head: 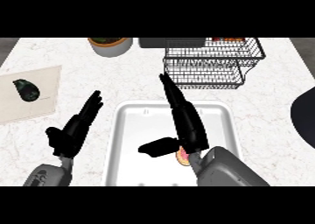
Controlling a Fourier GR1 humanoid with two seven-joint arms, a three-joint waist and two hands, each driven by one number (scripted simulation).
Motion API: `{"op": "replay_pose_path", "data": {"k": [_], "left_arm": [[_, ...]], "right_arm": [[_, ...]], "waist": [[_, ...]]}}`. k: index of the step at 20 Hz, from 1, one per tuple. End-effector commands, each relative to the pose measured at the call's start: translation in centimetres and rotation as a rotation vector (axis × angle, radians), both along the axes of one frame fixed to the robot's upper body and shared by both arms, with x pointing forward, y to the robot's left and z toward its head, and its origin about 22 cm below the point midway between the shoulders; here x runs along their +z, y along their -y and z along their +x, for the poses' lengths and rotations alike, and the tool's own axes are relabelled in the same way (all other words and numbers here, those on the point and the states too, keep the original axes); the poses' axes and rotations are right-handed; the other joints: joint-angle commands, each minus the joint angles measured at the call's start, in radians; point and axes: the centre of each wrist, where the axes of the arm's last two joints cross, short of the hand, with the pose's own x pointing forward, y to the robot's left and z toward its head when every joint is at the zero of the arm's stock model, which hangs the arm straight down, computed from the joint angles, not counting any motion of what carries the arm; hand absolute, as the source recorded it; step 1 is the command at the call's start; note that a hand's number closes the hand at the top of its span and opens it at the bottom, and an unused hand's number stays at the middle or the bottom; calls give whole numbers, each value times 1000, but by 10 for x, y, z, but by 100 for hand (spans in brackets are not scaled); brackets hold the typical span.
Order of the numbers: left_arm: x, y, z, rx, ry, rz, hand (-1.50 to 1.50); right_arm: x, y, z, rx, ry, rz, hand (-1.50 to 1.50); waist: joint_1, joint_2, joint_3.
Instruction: Pick the cupcake from the tray and place it in the tiered basket
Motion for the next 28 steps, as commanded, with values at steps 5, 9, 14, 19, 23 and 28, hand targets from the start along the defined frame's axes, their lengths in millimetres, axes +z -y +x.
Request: {"op": "replay_pose_path", "data": {"k": [5,9,14,19,23,28], "left_arm": [[-6,-3,-6,14,-30,7,0],[-3,-1,-6,1,-20,10,0],[0,-19,-2,6,-2,3,0],[-2,-8,-2,5,15,1,0],[-5,2,-7,-7,16,-5,0],[2,-6,-2,-4,5,-18,0]], "right_arm": [[17,21,7,41,-177,-730,-150],[56,-5,-10,81,-247,-924,-150],[102,-18,-41,110,-329,-987,-150],[111,-25,-52,61,-355,-982,-150],[94,-31,-48,-67,-309,-949,-150],[68,-19,-42,-82,-405,-1103,-150]], "waist": [[-13,-20,-7],[-5,-13,-2],[-8,0,2],[-7,1,3],[4,6,4],[-7,2,2]]}}
